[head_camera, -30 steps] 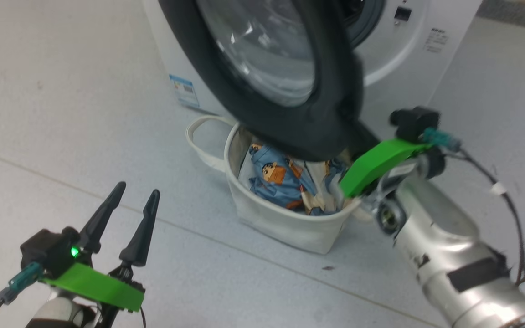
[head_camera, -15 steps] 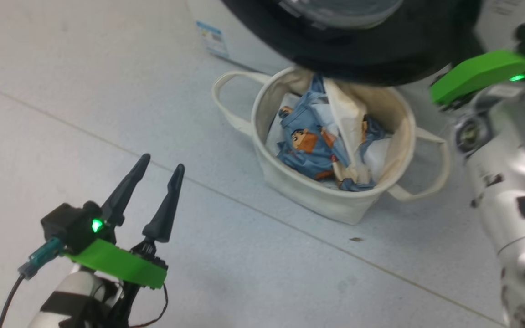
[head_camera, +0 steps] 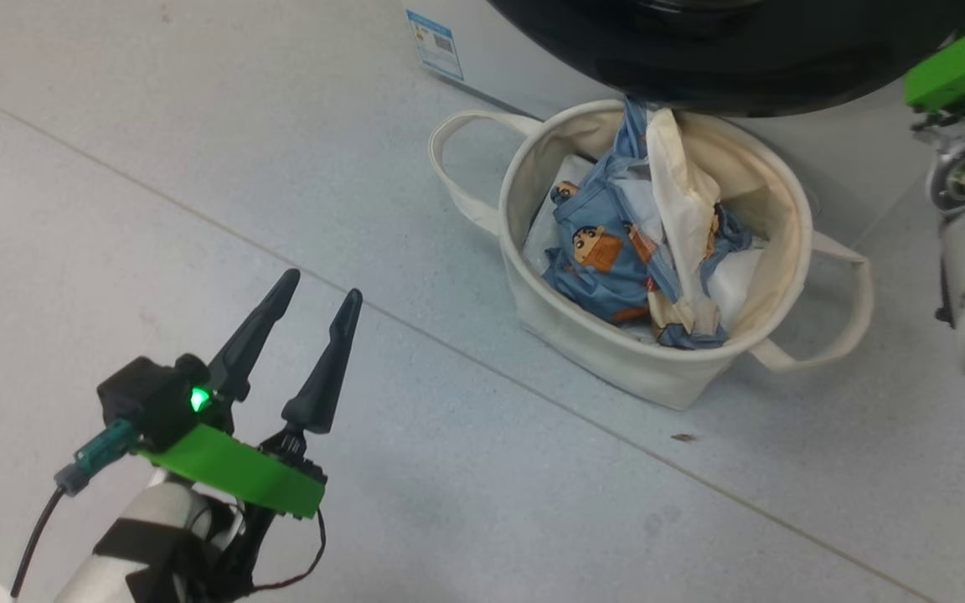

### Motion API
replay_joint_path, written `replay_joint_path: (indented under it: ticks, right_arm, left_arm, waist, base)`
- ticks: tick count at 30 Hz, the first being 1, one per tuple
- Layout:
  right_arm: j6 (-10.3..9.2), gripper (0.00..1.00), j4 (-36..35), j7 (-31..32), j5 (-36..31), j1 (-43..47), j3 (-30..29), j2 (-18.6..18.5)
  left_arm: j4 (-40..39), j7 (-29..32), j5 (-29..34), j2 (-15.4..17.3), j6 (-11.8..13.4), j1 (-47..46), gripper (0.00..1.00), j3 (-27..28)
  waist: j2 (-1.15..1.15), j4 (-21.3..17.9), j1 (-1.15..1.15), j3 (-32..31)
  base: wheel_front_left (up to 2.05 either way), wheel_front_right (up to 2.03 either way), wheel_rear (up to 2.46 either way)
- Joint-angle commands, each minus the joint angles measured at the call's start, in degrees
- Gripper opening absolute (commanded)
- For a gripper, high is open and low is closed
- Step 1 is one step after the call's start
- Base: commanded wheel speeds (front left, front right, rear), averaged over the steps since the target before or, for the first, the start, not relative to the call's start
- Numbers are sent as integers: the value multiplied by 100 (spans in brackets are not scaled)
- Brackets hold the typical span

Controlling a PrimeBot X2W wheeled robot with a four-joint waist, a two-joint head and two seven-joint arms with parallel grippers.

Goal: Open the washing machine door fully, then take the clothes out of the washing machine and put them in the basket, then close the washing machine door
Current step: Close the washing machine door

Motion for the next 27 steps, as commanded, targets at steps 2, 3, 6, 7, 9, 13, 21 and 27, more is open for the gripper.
replay_joint_path:
  ticks: [2, 3, 6, 7, 9, 13, 21, 27]
  right_arm:
    - [1, 0, -215, -72, -58, -178, -43, -36]
    - [1, 0, -231, -72, -95, -127, -37, -26]
    - [1, 0, -280, -72, -135, 19, 88, 66]
    - [1, 0, -324, -72, -100, 64, 143, 108]
    - [1, 95, -391, -72, -37, 195, 383, 176]
    - [1, 100, -747, -72, 236, 513, 837, 242]
    - [1, 100, -1583, -72, 913, 1566, 1976, 310]
    - [1, 100, -2247, -72, 1132, 2409, 2928, 263]
  left_arm:
    - [-116, -63, -18, 193, -28, -178, 100, 242]
    - [-107, -64, -21, 218, -28, -165, 100, 265]
    - [-106, -67, -44, 309, -28, -107, 100, 371]
    - [-113, -68, -44, 340, -24, -89, 100, 404]
    - [-127, -69, -49, 389, -19, -55, 100, 454]
    - [-181, -70, -58, 483, 4, 4, 100, 536]
    - [-211, -9, -144, 659, 76, 156, 100, 655]
    - [-240, 68, -215, 814, 190, 348, 100, 769]
  waist:
    - [0, -62, -1, -108]
    - [0, -105, -1, -154]
    - [0, -283, -1, -272]
    - [0, -348, -1, -298]
    - [0, -480, -1, -368]
    - [0, -779, -1, -510]
    - [0, -1473, -1, -947]
    - [0, -1998, -1, -1254]
  base:
    - [0, 0, 0]
    - [0, 0, 0]
    - [0, 0, 0]
    - [0, 0, 0]
    - [0, 0, 0]
    - [0, 0, 0]
    - [0, 0, 0]
    - [0, 0, 0]
